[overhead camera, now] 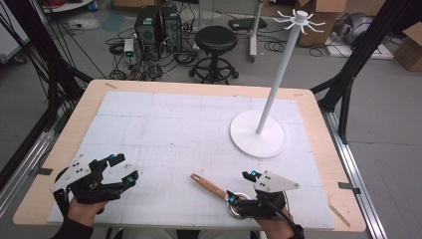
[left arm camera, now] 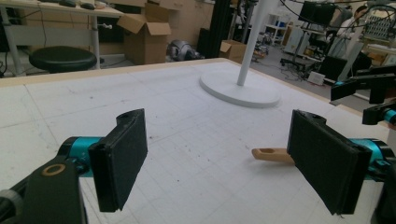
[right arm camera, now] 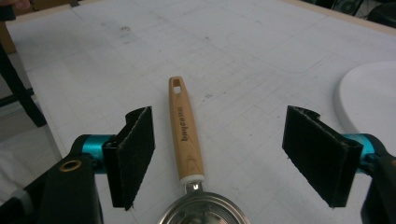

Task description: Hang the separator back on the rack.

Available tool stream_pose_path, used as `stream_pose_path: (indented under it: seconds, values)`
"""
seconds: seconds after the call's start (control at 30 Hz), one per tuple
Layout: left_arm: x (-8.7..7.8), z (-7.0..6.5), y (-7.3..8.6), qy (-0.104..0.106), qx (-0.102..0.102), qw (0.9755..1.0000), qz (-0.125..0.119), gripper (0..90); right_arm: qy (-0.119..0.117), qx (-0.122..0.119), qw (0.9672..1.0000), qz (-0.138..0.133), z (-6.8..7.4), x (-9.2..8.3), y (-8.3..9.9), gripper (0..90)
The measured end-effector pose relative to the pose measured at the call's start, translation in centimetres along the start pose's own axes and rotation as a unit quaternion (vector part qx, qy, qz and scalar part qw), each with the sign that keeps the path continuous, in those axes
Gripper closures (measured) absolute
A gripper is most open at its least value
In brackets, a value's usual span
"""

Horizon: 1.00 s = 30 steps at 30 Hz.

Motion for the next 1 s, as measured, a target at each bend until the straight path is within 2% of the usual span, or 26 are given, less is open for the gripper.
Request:
stream_pose_path:
  seconds: [0.17, 0.27, 0.3, 0.4, 0.5, 0.77, 0.93, 1.0]
  values:
    - [-0.2, -0.1, -0.1, 0.001, 0.003, 1.0000, -0.002, 20.8, -0.016, -0.011, 0.9992, 0.035, 0.8, 2.0, 0.3, 28.5]
    - [-0.1, -0.2, -0.1, 0.002, 0.004, 1.0000, -0.001, 20.9, -0.017, -0.038, 0.9964, 0.074, 1.4, 3.5, 0.9, 32.1]
    - [0.0, -0.2, -0.1, 0.003, 0.005, 1.0000, 0.000, 20.9, -0.017, -0.038, 0.9964, 0.074, 1.4, 3.5, 0.9, 32.1]
    - [0.1, -0.2, 0.0, 0.003, 0.006, 1.0000, 0.005, 21.0, -0.018, -0.036, 0.9943, 0.099, 1.2, 4.4, 1.4, 32.7]
    - [0.1, -0.1, 0.1, 0.001, 0.006, 1.0000, 0.007, 21.1, -0.021, -0.034, 0.9931, 0.110, 1.0, 5.2, 1.7, 34.0]
    - [0.1, -0.1, 0.2, 0.002, 0.008, 0.9999, 0.012, 21.5, -0.025, -0.048, 0.9887, 0.139, 1.3, 7.3, 1.9, 40.0]
    - [0.1, 0.1, 0.2, 0.000, 0.007, 0.9999, 0.014, 21.6, -0.028, -0.046, 0.9881, 0.144, 1.2, 7.7, 1.9, 46.9]
    - [0.1, 0.1, 0.2, 0.001, 0.007, 0.9999, 0.014, 21.6, -0.035, -0.047, 0.9877, 0.145, 1.3, 7.7, 1.9, 55.4]
Point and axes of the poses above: each handheld gripper's, and its own axes: x roughly forward along the jaws, y roughly out of its underside, z roughly to its left, the point moved 3 cm from there along x, roughly forward along the jaws, and after that the axes turned 2 degrees about -y, right-handed, at the moved point
